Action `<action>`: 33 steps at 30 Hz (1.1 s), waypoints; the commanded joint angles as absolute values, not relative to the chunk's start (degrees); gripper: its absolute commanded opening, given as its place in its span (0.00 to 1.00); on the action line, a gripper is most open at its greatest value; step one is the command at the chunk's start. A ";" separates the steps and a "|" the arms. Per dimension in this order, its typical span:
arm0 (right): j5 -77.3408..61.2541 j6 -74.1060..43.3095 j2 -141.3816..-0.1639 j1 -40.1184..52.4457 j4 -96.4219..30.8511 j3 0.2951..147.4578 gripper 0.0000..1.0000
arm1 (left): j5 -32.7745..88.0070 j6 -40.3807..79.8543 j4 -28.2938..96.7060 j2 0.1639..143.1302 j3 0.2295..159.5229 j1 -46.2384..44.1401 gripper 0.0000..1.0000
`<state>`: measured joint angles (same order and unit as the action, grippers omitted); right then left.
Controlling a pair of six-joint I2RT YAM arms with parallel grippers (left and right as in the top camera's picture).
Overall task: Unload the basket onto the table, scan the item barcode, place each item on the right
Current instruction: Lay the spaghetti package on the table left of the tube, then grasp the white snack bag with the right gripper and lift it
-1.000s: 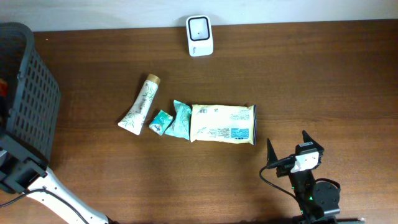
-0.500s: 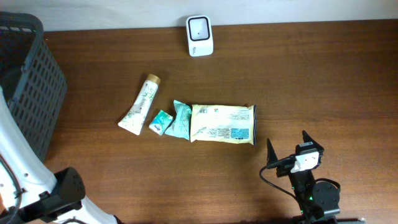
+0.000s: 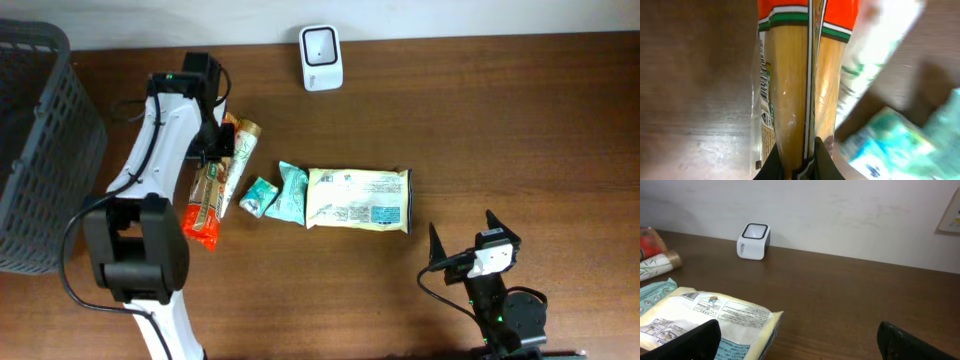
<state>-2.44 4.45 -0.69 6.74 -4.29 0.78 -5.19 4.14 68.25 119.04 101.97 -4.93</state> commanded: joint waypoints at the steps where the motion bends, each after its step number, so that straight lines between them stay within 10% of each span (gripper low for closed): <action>1: -1.93 3.79 -0.32 6.46 -4.34 0.32 0.99 | -5.32 4.49 68.23 116.62 100.01 -1.28 0.07; 3: -1.93 3.79 -0.32 6.46 -4.34 0.32 0.99 | -5.32 4.03 68.79 116.53 100.20 -0.95 0.61; 9: -1.93 3.79 -0.32 6.46 -4.32 0.32 0.99 | -2.52 3.40 69.21 111.48 118.61 -0.95 1.00; 33: -1.93 3.79 -0.36 6.46 -4.34 0.32 0.99 | 5.74 -11.14 73.80 108.49 138.91 5.23 1.00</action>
